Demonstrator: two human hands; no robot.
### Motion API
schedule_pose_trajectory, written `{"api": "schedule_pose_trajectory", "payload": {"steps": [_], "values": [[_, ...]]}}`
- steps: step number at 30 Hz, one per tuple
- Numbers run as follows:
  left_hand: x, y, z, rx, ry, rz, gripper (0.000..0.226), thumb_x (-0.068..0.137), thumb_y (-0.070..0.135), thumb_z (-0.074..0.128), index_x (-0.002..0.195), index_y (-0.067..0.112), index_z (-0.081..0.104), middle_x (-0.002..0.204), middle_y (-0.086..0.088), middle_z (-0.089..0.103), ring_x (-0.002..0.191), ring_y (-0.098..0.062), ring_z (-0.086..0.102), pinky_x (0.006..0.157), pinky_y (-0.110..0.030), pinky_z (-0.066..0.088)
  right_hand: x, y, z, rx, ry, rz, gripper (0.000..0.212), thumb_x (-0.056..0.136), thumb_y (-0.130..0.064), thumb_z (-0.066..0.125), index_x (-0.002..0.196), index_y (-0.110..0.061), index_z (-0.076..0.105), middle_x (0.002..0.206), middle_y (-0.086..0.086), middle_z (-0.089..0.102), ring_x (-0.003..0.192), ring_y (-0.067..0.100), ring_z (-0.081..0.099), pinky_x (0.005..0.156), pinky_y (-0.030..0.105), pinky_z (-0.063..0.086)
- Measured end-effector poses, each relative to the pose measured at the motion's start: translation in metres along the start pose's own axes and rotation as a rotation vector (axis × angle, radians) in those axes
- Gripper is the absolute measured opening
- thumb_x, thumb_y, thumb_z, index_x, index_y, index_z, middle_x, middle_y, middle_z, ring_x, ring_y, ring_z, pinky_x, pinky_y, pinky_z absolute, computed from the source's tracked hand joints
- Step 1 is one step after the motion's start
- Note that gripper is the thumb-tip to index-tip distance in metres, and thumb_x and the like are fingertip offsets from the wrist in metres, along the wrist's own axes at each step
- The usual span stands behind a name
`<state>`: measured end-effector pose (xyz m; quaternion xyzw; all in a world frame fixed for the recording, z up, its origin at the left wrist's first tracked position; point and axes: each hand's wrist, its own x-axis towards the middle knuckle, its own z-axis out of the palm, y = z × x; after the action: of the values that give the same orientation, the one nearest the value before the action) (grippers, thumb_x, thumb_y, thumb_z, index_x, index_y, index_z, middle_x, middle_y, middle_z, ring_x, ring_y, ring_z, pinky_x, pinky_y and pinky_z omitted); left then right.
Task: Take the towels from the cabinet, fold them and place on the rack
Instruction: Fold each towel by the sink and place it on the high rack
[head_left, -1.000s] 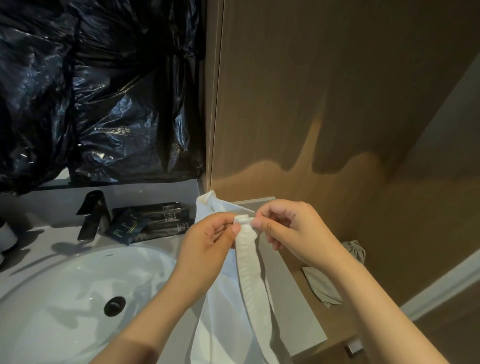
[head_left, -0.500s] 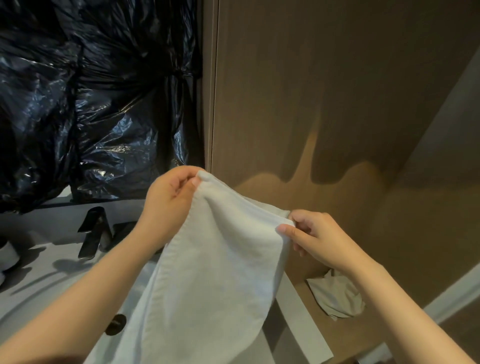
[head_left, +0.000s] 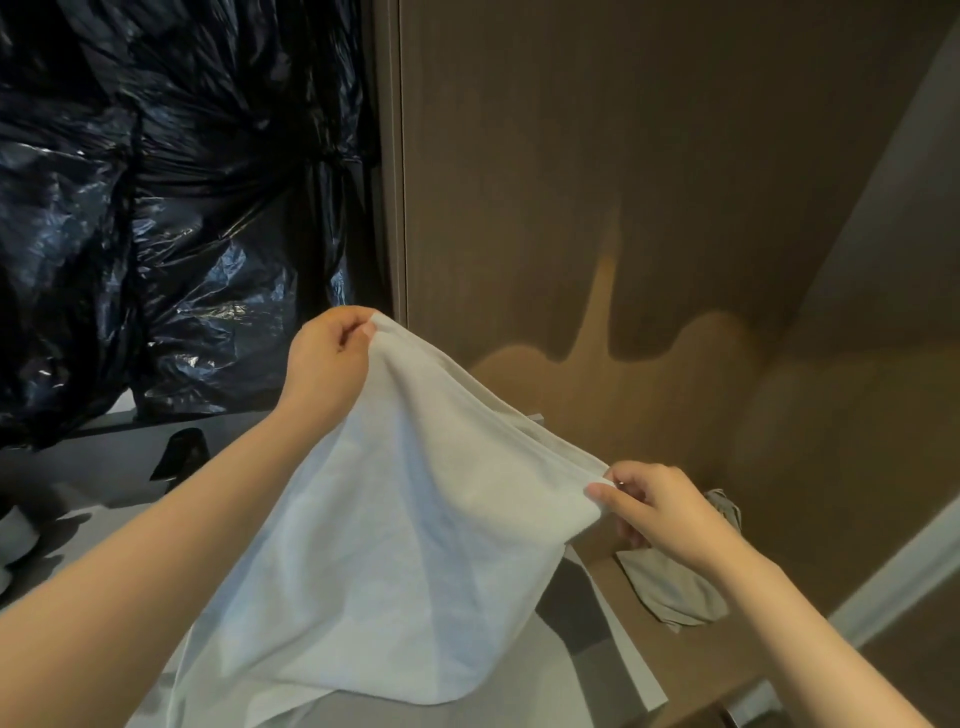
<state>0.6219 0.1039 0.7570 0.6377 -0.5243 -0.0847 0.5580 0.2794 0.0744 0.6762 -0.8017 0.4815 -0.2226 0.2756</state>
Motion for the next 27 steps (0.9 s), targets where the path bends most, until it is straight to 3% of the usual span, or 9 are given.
{"api": "schedule_pose_trajectory", "payload": {"steps": [7, 11, 13, 19, 24, 27], "values": [[0.012, 0.0, 0.001, 0.021, 0.048, -0.065, 0.025, 0.1, 0.018, 0.046, 0.117, 0.013, 0.065, 0.109, -0.004, 0.064, 0.1, -0.02, 0.058, 0.085, -0.032, 0.047, -0.016, 0.015, -0.015, -0.107, 0.039, 0.064, 0.036, 0.094, -0.048, 0.056, 0.07, -0.022, 0.059, 0.061, -0.002, 0.066, 0.055, 0.011, 0.062, 0.058, 0.026, 0.052], [0.019, 0.002, -0.001, 0.033, 0.063, -0.078, 0.027, 0.101, 0.019, 0.045, 0.123, 0.014, 0.061, 0.113, -0.007, 0.063, 0.103, -0.023, 0.057, 0.089, -0.034, 0.048, -0.017, 0.016, -0.029, -0.17, 0.058, 0.104, 0.037, 0.092, -0.049, 0.058, 0.071, -0.018, 0.062, 0.062, 0.004, 0.063, 0.058, 0.016, 0.061, 0.057, 0.031, 0.049], [0.021, 0.005, -0.003, 0.032, 0.07, -0.074, 0.027, 0.101, 0.019, 0.045, 0.123, 0.015, 0.061, 0.109, -0.004, 0.061, 0.102, -0.022, 0.056, 0.086, -0.033, 0.047, -0.012, 0.011, -0.037, -0.25, 0.085, 0.105, 0.035, 0.092, -0.05, 0.057, 0.072, -0.021, 0.062, 0.061, 0.001, 0.059, 0.056, 0.012, 0.057, 0.051, 0.024, 0.04], [0.045, 0.024, -0.017, -0.013, 0.176, -0.052, 0.027, 0.095, 0.016, 0.046, 0.112, 0.019, 0.067, 0.096, 0.001, 0.063, 0.084, -0.014, 0.057, 0.068, -0.022, 0.039, 0.025, -0.022, -0.09, -0.431, 0.328, 0.043, 0.031, 0.092, -0.051, 0.056, 0.075, -0.026, 0.062, 0.064, -0.007, 0.059, 0.059, 0.009, 0.058, 0.051, 0.016, 0.035], [0.072, 0.05, -0.032, -0.003, 0.274, -0.009, 0.03, 0.097, 0.015, 0.043, 0.116, 0.011, 0.066, 0.106, -0.011, 0.067, 0.094, -0.027, 0.059, 0.078, -0.035, 0.043, 0.058, -0.067, -0.149, -0.431, 0.533, -0.051, 0.028, 0.094, -0.047, 0.057, 0.079, -0.024, 0.062, 0.069, -0.006, 0.06, 0.066, 0.009, 0.059, 0.057, 0.02, 0.042], [0.077, 0.061, -0.036, -0.038, 0.335, 0.011, 0.03, 0.098, 0.015, 0.044, 0.118, 0.011, 0.065, 0.112, -0.013, 0.067, 0.094, -0.02, 0.055, 0.079, -0.031, 0.04, 0.065, -0.09, -0.176, -0.396, 0.617, -0.107, 0.028, 0.091, -0.046, 0.061, 0.076, -0.023, 0.062, 0.068, -0.005, 0.06, 0.066, 0.01, 0.059, 0.056, 0.023, 0.042]]}}
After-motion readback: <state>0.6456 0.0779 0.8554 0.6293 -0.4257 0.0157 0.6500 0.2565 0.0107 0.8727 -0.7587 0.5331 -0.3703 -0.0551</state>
